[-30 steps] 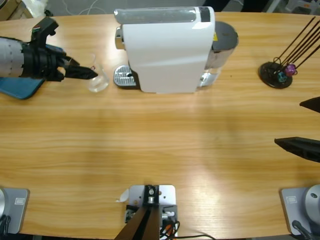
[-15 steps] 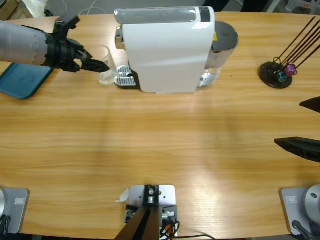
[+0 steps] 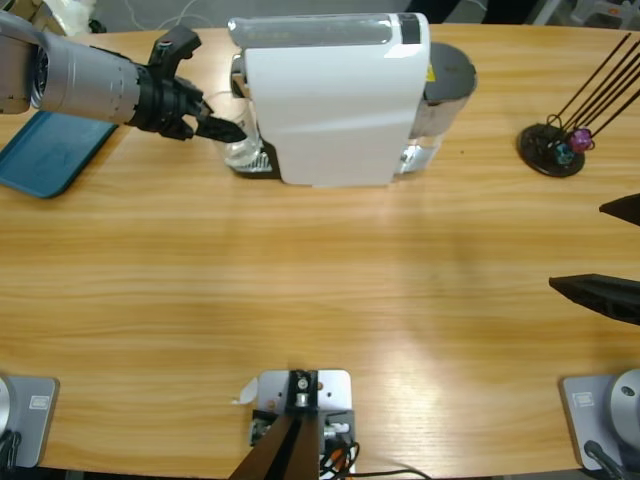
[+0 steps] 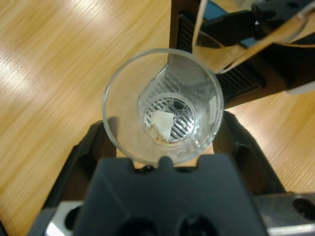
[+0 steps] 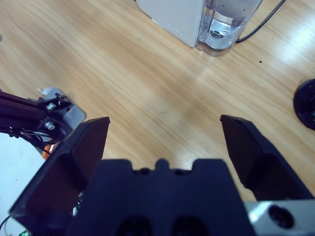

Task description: Pour coffee

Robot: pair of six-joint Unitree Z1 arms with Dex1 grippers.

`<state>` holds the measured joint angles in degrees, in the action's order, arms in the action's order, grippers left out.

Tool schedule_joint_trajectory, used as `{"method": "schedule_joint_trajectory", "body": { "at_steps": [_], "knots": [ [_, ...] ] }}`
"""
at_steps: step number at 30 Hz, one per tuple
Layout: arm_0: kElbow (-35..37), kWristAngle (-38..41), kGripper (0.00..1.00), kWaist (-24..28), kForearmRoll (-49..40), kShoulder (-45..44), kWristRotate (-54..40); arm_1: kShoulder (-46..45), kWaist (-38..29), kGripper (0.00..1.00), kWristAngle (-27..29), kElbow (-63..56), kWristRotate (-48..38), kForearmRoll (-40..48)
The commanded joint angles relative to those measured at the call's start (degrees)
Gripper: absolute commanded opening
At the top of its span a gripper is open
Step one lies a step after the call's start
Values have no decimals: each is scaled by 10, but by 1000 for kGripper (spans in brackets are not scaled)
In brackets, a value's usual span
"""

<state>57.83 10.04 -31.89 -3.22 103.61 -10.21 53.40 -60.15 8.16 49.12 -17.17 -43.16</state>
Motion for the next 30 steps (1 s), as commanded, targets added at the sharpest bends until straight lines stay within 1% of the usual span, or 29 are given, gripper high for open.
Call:
{"method": "schedule_joint_trajectory", "body": {
  "at_steps": [1,5,6,7,8,9,10,20,25,30],
  "knots": [
    [11,4,434,-16,9,46,-10,-4,6,996,-9,-15,-8,-7],
    [10,5,454,-26,9,50,-10,-4,6,996,-8,-15,-8,-7],
    [9,4,587,-27,9,50,-10,-5,6,996,-8,-15,-8,-8],
    [9,3,814,-27,9,50,-10,-5,6,996,-8,-15,-8,-8],
    [8,2,946,-27,8,50,-10,-5,6,996,-8,-15,-8,-8],
    [8,1,983,-27,8,49,-10,-5,6,996,-8,-15,-8,-8],
    [5,1,996,-27,8,47,-10,-5,6,996,-7,-15,-8,-8],
    [-24,-10,996,-28,-13,-11,-9,-3,7,996,-8,-15,-8,-8],
    [-29,-21,996,-29,-72,-89,-5,-3,7,996,-8,-15,-8,-8],
    [-27,-24,996,-31,-179,-195,-1,7,7,1000,-10,-12,-8,-5]
  ]
}}
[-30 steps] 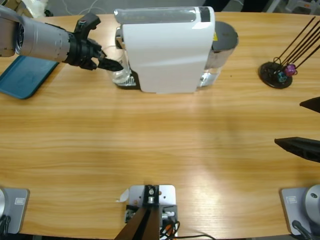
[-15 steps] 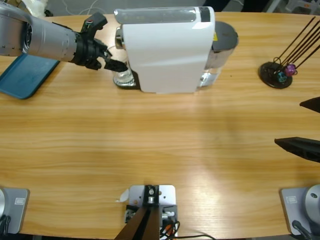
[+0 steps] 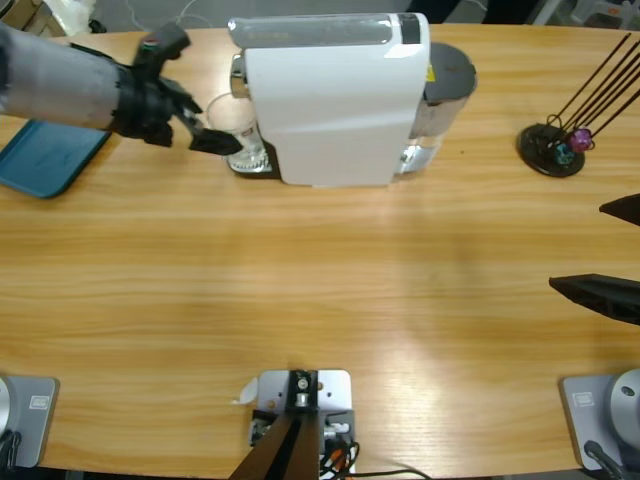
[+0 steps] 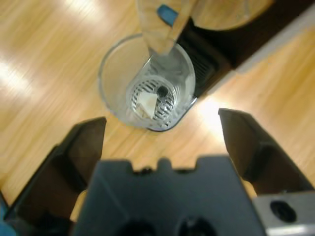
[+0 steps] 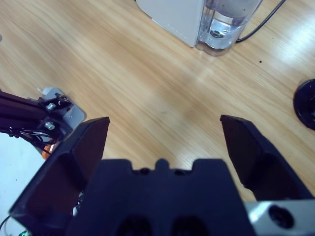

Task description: Pour coffee

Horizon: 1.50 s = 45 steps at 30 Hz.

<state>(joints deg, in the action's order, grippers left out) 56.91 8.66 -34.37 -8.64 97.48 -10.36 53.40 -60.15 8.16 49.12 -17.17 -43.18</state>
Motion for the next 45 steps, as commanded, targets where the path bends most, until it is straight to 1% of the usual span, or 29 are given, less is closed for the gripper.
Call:
{"method": "schedule_joint_trajectory", "body": {
  "at_steps": [1,5,6,7,9,10,11,13,14,15,16,17,18,19,22,26,29,33,36,38,41,45],
  "knots": [
    [-17,-11,996,-8,-149,-163,3,9,7,1000,-10,-13,-8,-2],
    [-21,-39,986,-8,-272,-322,34,31,7,1000,2,-8,-6,12],
    [-26,-49,978,-8,-291,-352,40,43,8,1000,6,-6,-5,15],
    [-41,-64,977,-8,-302,-387,53,61,13,1000,10,-2,3,18],
    [-66,-69,982,-8,-299,-438,70,85,35,994,9,0,24,37],
    [-67,-70,982,-8,-303,-447,80,95,48,989,6,3,33,46],
    [-72,-70,986,-8,-308,-455,91,111,65,919,-3,11,50,54],
    [-82,-76,987,-9,-308,-457,109,151,97,743,-22,37,80,59],
    [-86,-86,987,-9,-308,-448,118,169,109,712,-27,51,92,61],
    [-86,-87,987,-9,-308,-437,120,189,123,710,-27,69,106,62],
    [-86,-87,985,-9,-308,-427,121,207,140,606,-28,88,118,61],
    [-87,-87,982,-9,-307,-423,121,220,153,426,-33,106,128,59],
    [-87,-88,982,-9,-307,-419,122,235,168,139,-42,128,143,54],
    [-87,-88,982,-9,-307,-416,122,246,177,0,-44,150,155,45],
    [-88,-88,981,-9,-307,-412,127,271,189,0,-30,217,183,24],
    [-100,-87,954,-9,-300,-400,150,301,193,0,-29,279,195,7],
    [-133,-88,954,-16,-264,-402,166,310,202,0,-27,283,209,14],
    [-166,-89,942,-25,-211,-404,171,314,221,0,-28,275,262,28],
    [-172,-89,941,-54,-189,-406,160,326,227,0,-27,304,269,17],
    [-173,-90,939,-62,-175,-422,148,337,227,0,-28,322,269,13],
    [-181,-95,936,-62,-156,-438,136,356,226,0,-55,351,271,10],
    [-207,-98,936,-62,-121,-448,133,389,226,0,-75,385,277,6]
  ]
}}
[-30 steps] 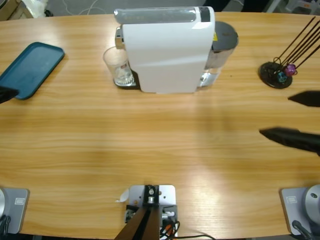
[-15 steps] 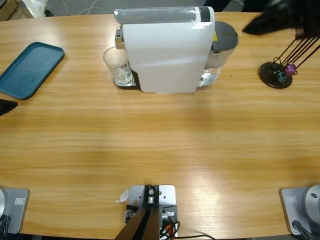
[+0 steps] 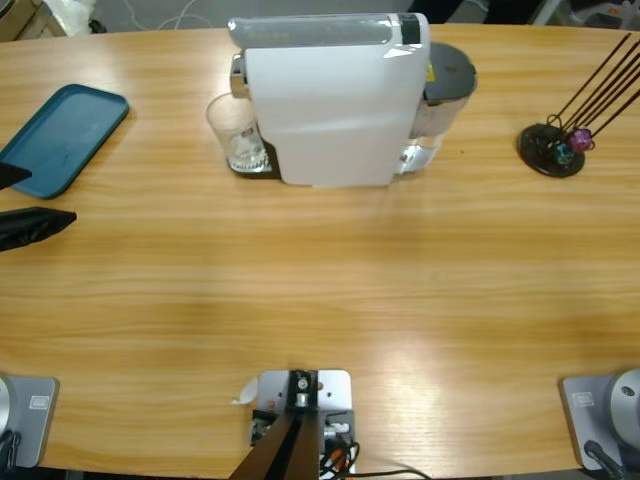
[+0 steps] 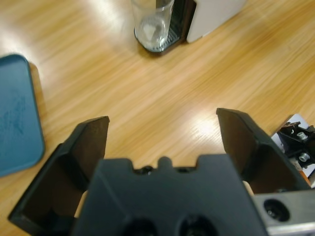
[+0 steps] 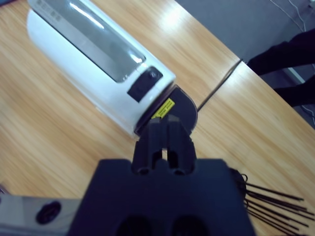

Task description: Pour coffee

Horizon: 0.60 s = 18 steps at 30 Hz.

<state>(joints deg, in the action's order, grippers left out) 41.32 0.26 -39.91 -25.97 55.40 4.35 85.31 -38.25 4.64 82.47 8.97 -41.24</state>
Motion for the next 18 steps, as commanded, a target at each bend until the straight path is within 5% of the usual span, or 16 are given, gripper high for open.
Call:
{"method": "schedule_joint_trajectory", "body": {
  "at_steps": [1,18],
  "knots": [
    [-53,-14,936,-7,56,-27,-15,81,6,0,-41,63,21,-18],
    [-56,-12,936,-7,63,-13,-22,152,-3,0,-24,96,43,-23]
  ]
}}
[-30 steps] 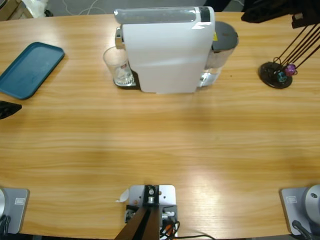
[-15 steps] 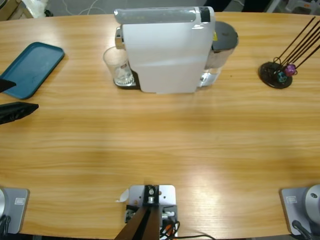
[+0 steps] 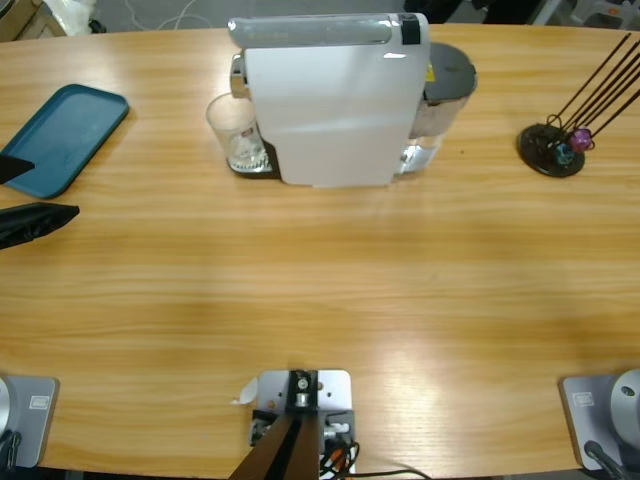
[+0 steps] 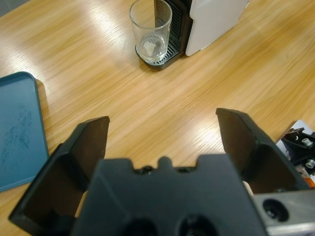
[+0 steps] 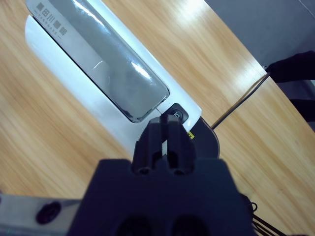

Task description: Pour coffee

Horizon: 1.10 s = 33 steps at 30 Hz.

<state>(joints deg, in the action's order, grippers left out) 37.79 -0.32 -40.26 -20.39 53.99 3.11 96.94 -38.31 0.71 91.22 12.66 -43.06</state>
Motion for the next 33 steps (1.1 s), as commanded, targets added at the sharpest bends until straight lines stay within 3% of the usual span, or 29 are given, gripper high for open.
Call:
{"method": "schedule_joint_trajectory", "body": {
  "at_steps": [1,33],
  "knots": [
    [-21,-6,936,-3,6,2,-11,36,0,0,19,11,6,-4],
    [-20,-6,936,-3,6,2,-14,51,11,0,29,-3,4,-4]
  ]
}}
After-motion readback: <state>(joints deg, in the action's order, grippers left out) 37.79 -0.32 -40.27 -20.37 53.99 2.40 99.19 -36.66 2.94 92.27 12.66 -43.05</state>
